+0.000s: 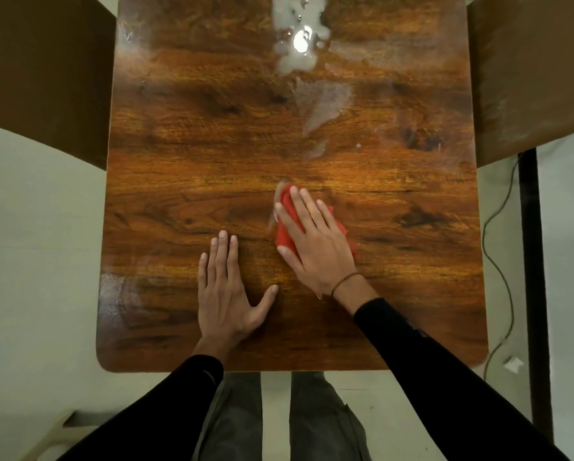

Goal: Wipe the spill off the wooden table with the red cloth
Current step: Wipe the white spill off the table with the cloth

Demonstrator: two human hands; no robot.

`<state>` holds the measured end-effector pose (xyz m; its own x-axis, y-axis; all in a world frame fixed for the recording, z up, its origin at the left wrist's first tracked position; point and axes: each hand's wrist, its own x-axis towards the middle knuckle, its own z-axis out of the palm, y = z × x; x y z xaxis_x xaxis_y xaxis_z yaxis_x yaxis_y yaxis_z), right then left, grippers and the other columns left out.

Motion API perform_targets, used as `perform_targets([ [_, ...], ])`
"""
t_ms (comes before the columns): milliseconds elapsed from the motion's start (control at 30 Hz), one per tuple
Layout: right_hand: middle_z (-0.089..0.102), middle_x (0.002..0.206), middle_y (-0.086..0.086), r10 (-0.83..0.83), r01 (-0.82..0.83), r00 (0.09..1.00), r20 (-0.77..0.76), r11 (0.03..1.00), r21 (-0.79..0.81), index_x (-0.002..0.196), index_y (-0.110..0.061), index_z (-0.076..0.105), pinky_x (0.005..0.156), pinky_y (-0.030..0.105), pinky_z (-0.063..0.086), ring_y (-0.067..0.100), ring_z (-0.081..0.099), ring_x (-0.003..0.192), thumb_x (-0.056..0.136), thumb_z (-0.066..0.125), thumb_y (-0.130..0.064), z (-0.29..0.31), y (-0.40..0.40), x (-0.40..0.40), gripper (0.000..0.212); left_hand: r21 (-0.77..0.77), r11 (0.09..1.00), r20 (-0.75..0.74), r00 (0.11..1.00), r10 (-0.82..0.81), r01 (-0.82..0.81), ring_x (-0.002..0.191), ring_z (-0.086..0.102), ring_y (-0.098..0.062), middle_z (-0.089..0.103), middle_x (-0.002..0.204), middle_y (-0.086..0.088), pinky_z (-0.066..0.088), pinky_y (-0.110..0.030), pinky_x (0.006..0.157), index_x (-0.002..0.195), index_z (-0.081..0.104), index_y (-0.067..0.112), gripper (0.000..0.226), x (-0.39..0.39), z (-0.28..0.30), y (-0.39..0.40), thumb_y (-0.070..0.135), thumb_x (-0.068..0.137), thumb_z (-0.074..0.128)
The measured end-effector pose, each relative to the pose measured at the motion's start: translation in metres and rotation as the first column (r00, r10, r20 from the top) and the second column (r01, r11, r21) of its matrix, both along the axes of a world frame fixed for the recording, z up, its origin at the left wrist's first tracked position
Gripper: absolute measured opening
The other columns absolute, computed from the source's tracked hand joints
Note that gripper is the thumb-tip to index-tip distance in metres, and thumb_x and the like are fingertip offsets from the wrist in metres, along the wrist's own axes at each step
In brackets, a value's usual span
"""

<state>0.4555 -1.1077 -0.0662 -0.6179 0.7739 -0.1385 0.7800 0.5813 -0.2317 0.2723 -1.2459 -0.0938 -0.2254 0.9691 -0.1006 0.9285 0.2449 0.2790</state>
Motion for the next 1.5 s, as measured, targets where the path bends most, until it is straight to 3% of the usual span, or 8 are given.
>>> perform_targets([
  [100,-0.003,0.188,0.012,-0.013,0.013,1.0,0.026,1.0,0.001,0.181,-0.024,0.009,0.14,0.057,0.014,0.031,-0.001,0.175,0.116,0.029,-0.063,-0.003,-0.01,0.038,0.078,0.001,1.0,0.007,1.0,-0.005,0.005,0.172,0.005,-0.028,0.004,0.185,-0.013,0.007,-0.051,0.139,0.175,0.012,0.007,0.118,0.0,-0.001,0.0,0.081,0.093,0.051],
  [200,-0.007,0.189,0.01,-0.203,0.203,0.978,0.053,0.979,-0.005,0.181,-0.026,0.008,0.141,0.054,0.006,0.03,-0.006,0.175,0.115,0.035,-0.059,-0.001,0.011,0.063,0.079,0.002,1.0,0.016,1.0,-0.003,0.003,0.172,0.005,-0.028,0.004,0.185,-0.013,0.005,-0.05,0.139,0.176,0.01,0.007,0.119,-0.002,-0.002,0.0,0.082,0.093,0.051],
  [367,0.001,0.187,0.018,-0.314,0.313,0.947,0.065,0.95,0.016,0.18,-0.02,0.014,0.141,0.055,0.009,0.036,0.002,0.174,0.115,0.031,-0.055,0.001,0.078,0.023,0.076,0.007,1.0,0.007,1.0,-0.009,0.009,0.172,0.004,-0.027,0.004,0.185,-0.013,0.003,-0.048,0.139,0.176,0.009,0.008,0.12,-0.003,-0.003,-0.002,0.083,0.093,0.052],
  [600,-0.003,0.187,0.018,-0.029,0.028,0.999,0.028,0.999,0.033,0.18,-0.019,0.011,0.141,0.056,0.011,0.036,0.0,0.175,0.114,0.029,-0.058,0.005,0.071,-0.07,0.079,0.02,1.0,0.003,1.0,-0.011,0.011,0.172,0.004,-0.028,0.003,0.185,-0.013,0.007,-0.05,0.139,0.176,0.009,0.007,0.121,-0.002,-0.006,-0.002,0.084,0.093,0.052],
  [833,-0.006,0.188,0.013,0.292,-0.292,0.956,0.039,0.956,-0.003,0.181,-0.023,0.009,0.14,0.057,0.014,0.032,-0.001,0.175,0.116,0.033,-0.061,-0.005,-0.017,0.003,0.079,0.023,0.999,-0.008,1.0,-0.023,0.023,0.172,0.005,-0.029,0.002,0.185,-0.014,0.011,-0.054,0.138,0.176,0.008,0.006,0.121,-0.002,-0.009,-0.002,0.084,0.093,0.05],
  [1133,0.001,0.188,0.015,-0.149,0.145,0.986,0.081,0.988,0.044,0.18,-0.023,0.013,0.141,0.053,0.007,0.032,0.001,0.175,0.115,0.034,-0.057,-0.004,0.065,-0.004,0.076,-0.003,1.0,0.025,1.0,-0.013,0.013,0.172,0.004,-0.029,0.005,0.185,-0.015,0.013,-0.056,0.138,0.176,0.009,0.006,0.122,-0.003,-0.003,-0.002,0.087,0.092,0.049],
  [1333,0.0,0.188,0.016,0.127,-0.129,0.991,0.051,0.991,0.034,0.18,-0.02,0.013,0.14,0.058,0.015,0.034,0.003,0.175,0.114,0.032,-0.06,0.001,0.039,-0.069,0.079,0.006,1.0,0.041,0.999,-0.026,0.026,0.172,0.005,-0.03,0.005,0.184,-0.016,0.013,-0.056,0.138,0.175,0.01,0.004,0.12,-0.003,-0.001,-0.002,0.081,0.093,0.052],
  [1500,-0.005,0.188,0.013,0.247,-0.247,0.968,0.036,0.969,-0.009,0.181,-0.023,0.011,0.14,0.056,0.01,0.033,0.0,0.175,0.114,0.037,-0.062,-0.003,-0.035,-0.018,0.082,-0.011,0.999,0.058,0.997,-0.041,0.042,0.171,0.007,-0.034,0.006,0.184,-0.02,0.015,-0.059,0.137,0.174,0.01,0.003,0.117,-0.005,0.001,-0.002,0.068,0.089,0.057],
])
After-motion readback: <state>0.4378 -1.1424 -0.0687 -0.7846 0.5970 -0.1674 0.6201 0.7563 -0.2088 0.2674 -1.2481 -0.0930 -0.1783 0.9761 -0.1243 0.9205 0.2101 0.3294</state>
